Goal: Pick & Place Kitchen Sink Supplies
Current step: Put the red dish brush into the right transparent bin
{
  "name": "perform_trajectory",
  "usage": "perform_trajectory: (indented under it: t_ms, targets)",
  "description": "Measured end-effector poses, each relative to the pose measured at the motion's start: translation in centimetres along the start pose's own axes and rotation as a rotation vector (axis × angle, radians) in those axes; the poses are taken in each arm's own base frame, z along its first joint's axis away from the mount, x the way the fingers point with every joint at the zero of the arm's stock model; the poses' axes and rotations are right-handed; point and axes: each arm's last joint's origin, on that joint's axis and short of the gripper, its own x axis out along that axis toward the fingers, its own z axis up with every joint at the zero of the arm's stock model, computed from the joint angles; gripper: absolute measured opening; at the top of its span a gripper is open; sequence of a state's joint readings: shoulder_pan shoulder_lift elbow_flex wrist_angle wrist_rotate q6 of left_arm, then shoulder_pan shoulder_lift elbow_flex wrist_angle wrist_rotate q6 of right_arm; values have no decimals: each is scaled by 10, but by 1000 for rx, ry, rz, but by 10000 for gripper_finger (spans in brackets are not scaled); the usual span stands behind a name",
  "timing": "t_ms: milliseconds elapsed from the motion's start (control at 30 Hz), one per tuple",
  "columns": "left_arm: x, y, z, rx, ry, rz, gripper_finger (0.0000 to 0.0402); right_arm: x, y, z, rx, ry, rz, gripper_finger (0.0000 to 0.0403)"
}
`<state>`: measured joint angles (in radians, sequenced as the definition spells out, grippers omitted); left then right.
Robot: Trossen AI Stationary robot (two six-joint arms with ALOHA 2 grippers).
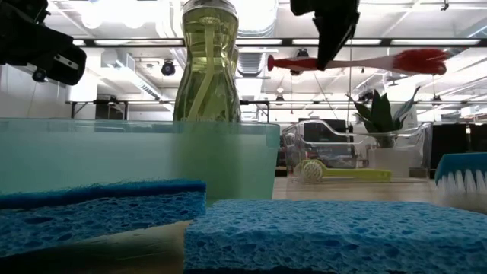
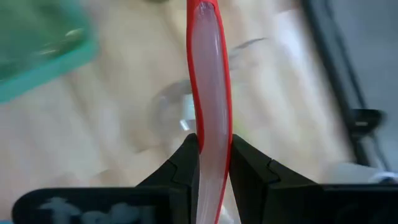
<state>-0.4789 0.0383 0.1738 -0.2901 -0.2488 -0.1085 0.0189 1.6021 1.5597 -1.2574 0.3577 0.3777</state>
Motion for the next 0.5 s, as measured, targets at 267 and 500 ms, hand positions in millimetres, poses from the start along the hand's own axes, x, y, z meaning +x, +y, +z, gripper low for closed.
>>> perform_trajectory:
  t_ms: [267,500]
  targets:
    - [0,0,0,0,0,0,0,22,-73,15,58,23,-103,63]
    - [0,0,0,0,0,0,0,49,-95,8,74,81,-105,63]
